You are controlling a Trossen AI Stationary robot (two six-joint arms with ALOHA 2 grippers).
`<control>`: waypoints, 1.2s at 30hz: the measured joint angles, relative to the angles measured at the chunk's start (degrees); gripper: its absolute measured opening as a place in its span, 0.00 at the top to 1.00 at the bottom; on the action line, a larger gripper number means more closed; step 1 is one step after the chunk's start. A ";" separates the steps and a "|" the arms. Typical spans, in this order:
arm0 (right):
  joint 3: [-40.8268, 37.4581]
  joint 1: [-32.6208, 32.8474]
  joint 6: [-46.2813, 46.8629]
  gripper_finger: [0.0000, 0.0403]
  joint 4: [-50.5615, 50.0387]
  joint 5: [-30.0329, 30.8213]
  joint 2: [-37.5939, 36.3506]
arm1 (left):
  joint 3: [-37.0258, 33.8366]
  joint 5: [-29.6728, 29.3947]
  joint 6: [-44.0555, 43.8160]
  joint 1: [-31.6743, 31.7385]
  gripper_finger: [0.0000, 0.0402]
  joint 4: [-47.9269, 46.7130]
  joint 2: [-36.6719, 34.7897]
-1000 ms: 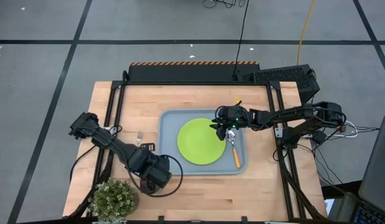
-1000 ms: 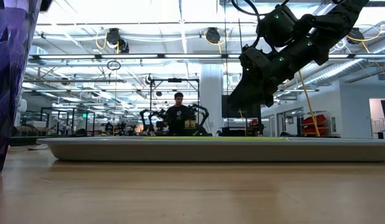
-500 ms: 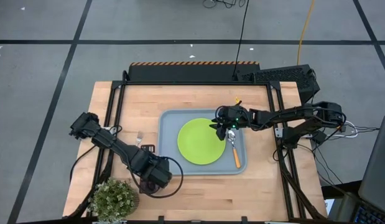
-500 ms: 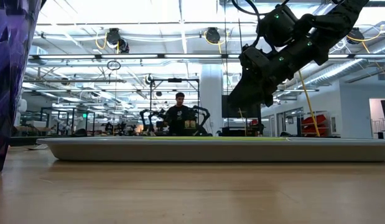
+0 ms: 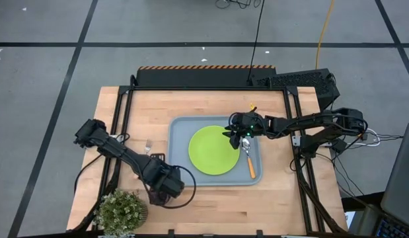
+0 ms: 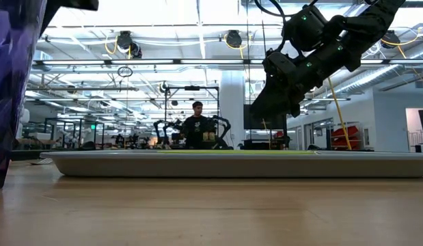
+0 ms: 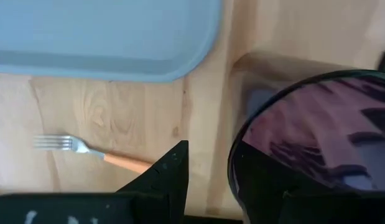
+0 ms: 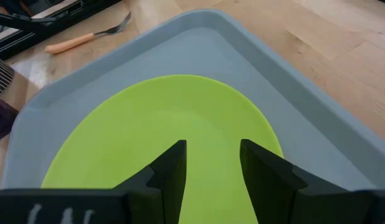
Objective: Pick and place plate/cup/fork/spoon on tray
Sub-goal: Put the purple cup on the gray serving tray to the top left of the green plate
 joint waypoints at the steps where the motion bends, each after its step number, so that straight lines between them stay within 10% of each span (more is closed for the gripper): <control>1: 0.00 0.00 0.01 0.64 -0.01 0.00 0.00 | -0.68 -0.01 0.01 0.04 0.68 -0.02 0.00; 12: 0.00 0.00 0.00 0.64 -0.02 0.00 0.00 | -2.65 -0.20 0.69 1.18 0.70 -0.04 0.02; 19: 0.00 0.00 0.00 0.64 -0.02 0.00 0.00 | -2.58 2.84 -0.95 2.42 0.96 0.05 -0.04; 36: 0.00 0.00 -0.22 0.64 -0.04 0.00 0.00 | -2.59 6.42 -2.09 4.42 0.98 -0.20 0.00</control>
